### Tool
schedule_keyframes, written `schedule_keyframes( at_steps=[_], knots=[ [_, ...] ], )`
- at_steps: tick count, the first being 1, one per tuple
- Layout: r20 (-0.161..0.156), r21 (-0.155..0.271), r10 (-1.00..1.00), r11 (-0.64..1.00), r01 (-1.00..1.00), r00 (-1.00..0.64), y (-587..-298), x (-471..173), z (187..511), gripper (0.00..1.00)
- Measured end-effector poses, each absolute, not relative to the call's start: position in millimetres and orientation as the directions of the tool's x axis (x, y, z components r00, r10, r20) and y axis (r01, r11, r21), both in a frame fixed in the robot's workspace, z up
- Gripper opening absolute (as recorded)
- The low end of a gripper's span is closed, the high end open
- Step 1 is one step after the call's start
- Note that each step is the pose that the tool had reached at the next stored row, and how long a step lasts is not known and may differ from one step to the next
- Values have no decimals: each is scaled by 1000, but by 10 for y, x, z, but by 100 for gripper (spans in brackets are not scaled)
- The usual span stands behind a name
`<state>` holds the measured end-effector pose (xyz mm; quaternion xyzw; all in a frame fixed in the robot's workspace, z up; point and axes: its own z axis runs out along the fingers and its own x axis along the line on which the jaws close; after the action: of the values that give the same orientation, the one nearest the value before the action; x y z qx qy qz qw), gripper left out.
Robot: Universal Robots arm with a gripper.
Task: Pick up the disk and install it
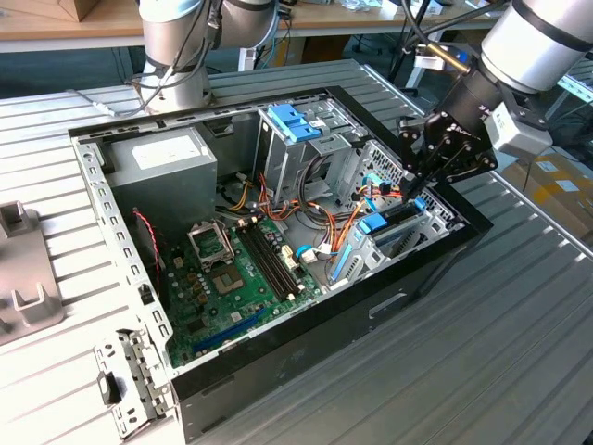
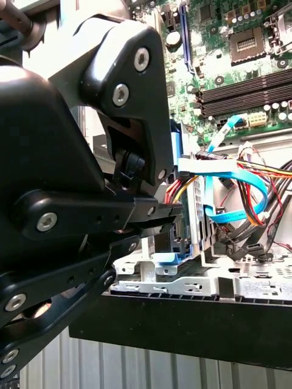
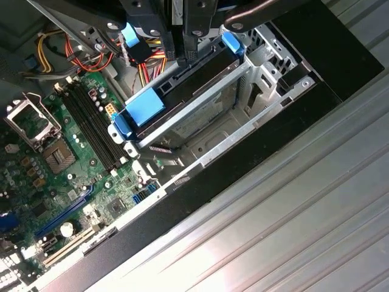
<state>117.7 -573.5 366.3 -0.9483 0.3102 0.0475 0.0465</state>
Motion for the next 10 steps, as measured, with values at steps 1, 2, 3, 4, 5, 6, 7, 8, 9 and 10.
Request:
schedule_keyframes(
  at_steps=[1,2,3,4,5,6,7,8,9,10],
  knots=[
    [-119,-59,-585,-803,-593,803,-5735,1176,3664,17],
    [-119,-59,-587,-801,-596,801,-5735,1177,3664,17],
    [-119,-59,-590,-799,-599,798,-5735,1176,3663,17],
    [-119,-59,-592,-797,-601,797,-5734,1177,3664,17],
    [-119,-59,-595,-795,-604,795,-5735,1177,3664,17],
    [-119,-59,-596,-794,-605,794,-5735,1177,3664,17],
    [-119,-59,-597,-793,-606,793,-5735,1177,3664,17],
    [-119,-59,-598,-792,-607,792,-5735,1177,3664,17],
    [-119,-59,-599,-792,-608,792,-5735,1177,3664,17],
    [-119,-59,-600,-791,-609,791,-5735,1177,3664,17]
  ],
)
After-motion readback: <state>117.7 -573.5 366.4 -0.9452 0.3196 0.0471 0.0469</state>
